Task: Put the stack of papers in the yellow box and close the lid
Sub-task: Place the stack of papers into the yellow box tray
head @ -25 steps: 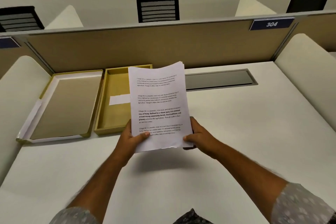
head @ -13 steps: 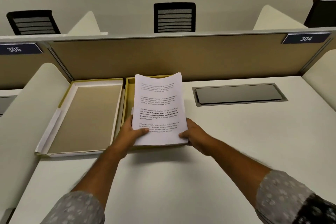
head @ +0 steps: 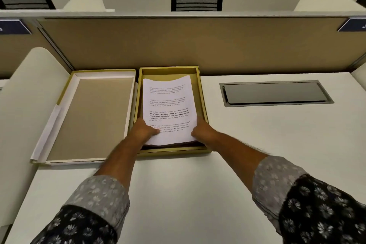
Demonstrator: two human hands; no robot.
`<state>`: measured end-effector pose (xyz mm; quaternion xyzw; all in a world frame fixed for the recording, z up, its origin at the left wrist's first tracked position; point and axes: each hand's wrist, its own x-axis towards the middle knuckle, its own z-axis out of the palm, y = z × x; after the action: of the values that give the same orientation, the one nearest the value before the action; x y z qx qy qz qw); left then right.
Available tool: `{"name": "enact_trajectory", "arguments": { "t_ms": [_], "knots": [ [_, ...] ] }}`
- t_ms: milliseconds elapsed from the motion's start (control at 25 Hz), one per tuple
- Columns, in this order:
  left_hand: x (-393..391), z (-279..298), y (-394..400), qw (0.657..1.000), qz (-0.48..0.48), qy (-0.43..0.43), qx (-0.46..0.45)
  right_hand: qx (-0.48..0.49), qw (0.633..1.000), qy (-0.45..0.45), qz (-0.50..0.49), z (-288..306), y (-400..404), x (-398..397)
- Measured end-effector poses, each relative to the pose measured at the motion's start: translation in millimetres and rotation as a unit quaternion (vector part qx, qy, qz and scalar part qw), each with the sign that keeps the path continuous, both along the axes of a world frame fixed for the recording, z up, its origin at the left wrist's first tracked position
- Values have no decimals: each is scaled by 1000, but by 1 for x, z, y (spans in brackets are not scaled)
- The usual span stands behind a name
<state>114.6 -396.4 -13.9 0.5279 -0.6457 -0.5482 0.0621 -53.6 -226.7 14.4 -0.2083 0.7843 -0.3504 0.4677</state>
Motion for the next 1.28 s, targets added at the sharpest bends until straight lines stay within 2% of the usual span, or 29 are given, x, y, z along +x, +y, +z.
{"name": "enact_trajectory", "arguments": {
  "t_ms": [240, 400, 560, 680, 800, 920, 1040, 1120, 1200, 1280],
  "knots": [
    [-7, -1, 9, 999, 26, -23, -42, -37, 998, 44, -24, -9, -3, 9],
    [0, -4, 25, 994, 60, 51, -70, -49, 995, 83, -22, -14, -2, 12],
    [7, -12, 41, 982, 80, 92, -144, -40, 988, 148, 10, -14, 1, 15],
    [5, -12, 47, 980, 80, 58, -173, 11, 977, 199, 70, -12, 2, 11],
    [7, -10, 61, 961, 55, 31, -267, 48, 954, 269, 120, -5, 5, 9],
    [19, -6, 69, 939, 77, 48, -333, 7, 941, 321, 107, 5, 8, 3],
    [53, -6, 72, 912, 150, 41, -380, -37, 935, 347, 69, 14, 14, -1],
    [82, -10, 73, 895, 237, 38, -375, -55, 935, 342, 70, 18, 20, 1],
    [110, -17, 74, 879, 363, 49, -306, -62, 941, 324, 79, 19, 26, 8],
    [132, -22, 74, 852, 480, 70, -195, -52, 947, 308, 81, 21, 31, 15]
  ]
}}
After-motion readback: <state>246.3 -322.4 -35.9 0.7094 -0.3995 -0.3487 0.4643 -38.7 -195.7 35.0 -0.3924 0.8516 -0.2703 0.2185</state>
